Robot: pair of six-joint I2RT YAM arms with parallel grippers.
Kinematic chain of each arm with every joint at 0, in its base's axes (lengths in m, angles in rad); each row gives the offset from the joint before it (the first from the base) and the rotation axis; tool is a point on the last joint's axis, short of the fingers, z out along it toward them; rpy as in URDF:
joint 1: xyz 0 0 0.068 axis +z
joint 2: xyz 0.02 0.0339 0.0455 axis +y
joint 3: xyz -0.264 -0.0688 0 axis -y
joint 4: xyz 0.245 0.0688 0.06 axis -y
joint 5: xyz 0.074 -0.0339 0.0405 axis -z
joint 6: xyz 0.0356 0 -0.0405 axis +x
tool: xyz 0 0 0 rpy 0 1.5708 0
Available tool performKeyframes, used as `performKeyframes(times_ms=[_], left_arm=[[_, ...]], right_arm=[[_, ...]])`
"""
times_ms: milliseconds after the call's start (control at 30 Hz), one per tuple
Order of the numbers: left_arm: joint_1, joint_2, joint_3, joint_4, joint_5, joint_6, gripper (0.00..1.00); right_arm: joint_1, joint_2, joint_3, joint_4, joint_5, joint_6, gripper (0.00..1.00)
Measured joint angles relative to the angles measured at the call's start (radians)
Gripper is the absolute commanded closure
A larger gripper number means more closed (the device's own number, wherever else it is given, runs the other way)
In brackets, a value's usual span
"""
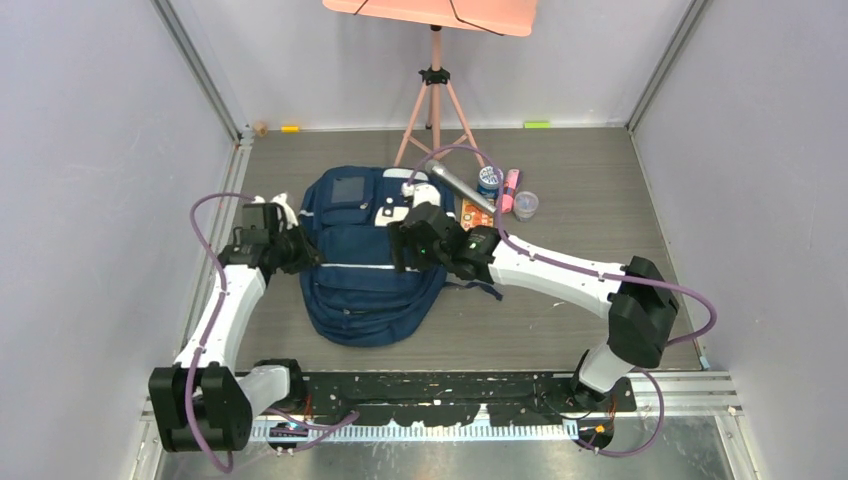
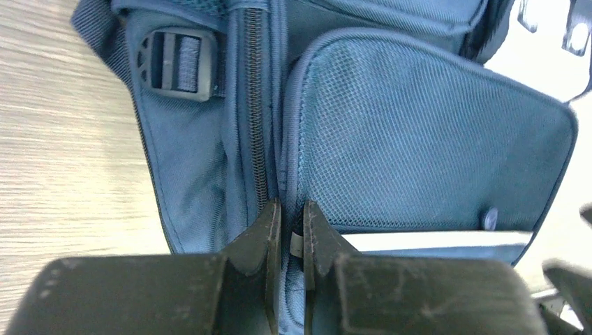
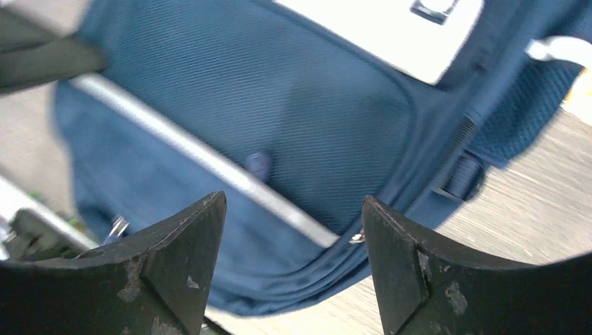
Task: Pack the student bag
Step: Unzip the student bag at the center of the board.
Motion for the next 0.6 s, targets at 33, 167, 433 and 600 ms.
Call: performKeyframes(times_ms=[33, 167, 433, 600], left_arm=[[-0.035, -0.012, -0.011, -0.001, -0.016, -0.011, 1.0], [-0.124, -0.039, -0.035, -0.01, -0.042, -0.049, 0.65], [-0.241, -0.178, -0.027, -0.118, -0.163, -0.047, 0.38], [-0.375, -0.26, -0.016, -0.188, -0.196, -0.081, 0.48]], right_arm=[[-0.019, 0.002, -0.014, -0.011, 0.011, 0.012, 0.22], [-0.072, 0.022, -0.054, -0.068, 0.063, 0.076, 0.23], [-0.07, 0.027, -0.097, -0.09, 0.079, 0.189, 0.33], [-0.073, 0.039, -0.106, -0.088, 0.081, 0.231, 0.46]])
